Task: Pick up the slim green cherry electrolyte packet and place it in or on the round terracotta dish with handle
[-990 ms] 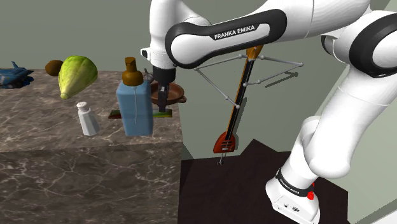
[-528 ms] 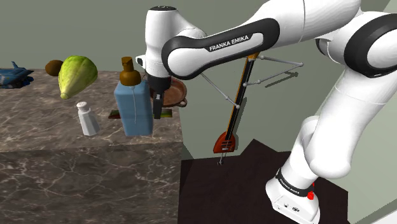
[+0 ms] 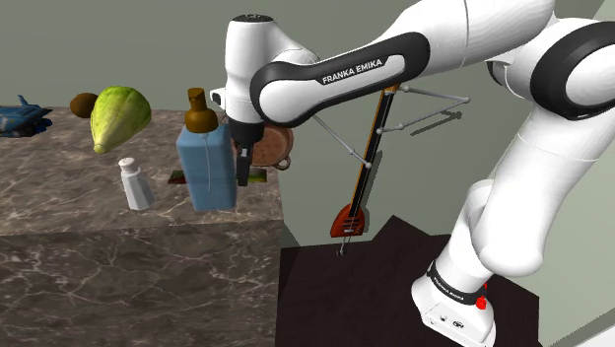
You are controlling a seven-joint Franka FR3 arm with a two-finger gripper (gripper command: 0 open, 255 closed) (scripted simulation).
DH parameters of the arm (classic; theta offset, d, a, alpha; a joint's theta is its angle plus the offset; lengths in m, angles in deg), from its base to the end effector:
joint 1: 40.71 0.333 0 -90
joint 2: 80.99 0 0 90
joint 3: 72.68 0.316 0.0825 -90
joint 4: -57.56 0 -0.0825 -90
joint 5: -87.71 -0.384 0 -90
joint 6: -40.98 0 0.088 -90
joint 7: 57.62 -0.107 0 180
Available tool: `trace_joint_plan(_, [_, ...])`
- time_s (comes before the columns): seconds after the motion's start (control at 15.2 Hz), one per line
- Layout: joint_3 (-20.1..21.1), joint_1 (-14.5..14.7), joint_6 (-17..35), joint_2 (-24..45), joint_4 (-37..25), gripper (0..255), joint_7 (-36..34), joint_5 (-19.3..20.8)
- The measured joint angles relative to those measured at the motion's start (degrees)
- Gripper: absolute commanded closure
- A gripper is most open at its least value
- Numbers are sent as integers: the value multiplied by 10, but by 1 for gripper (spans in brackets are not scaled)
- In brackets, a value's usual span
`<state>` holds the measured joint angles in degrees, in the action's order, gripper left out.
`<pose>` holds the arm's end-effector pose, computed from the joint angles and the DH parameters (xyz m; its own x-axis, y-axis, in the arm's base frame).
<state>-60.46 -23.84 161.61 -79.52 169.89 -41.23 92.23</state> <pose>0.5049 0.2758 0.4720 0.6688 0.7374 0.0946 0.7310 -0.6754 0.0974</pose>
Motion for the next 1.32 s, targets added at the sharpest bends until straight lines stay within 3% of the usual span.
trace_joint_plan(0.73, [-4, -4, 0, 1, 0, 255, -1, 2])
trace_joint_plan(1.32, [-6, -6, -73, -9, -46, 255, 7, -4])
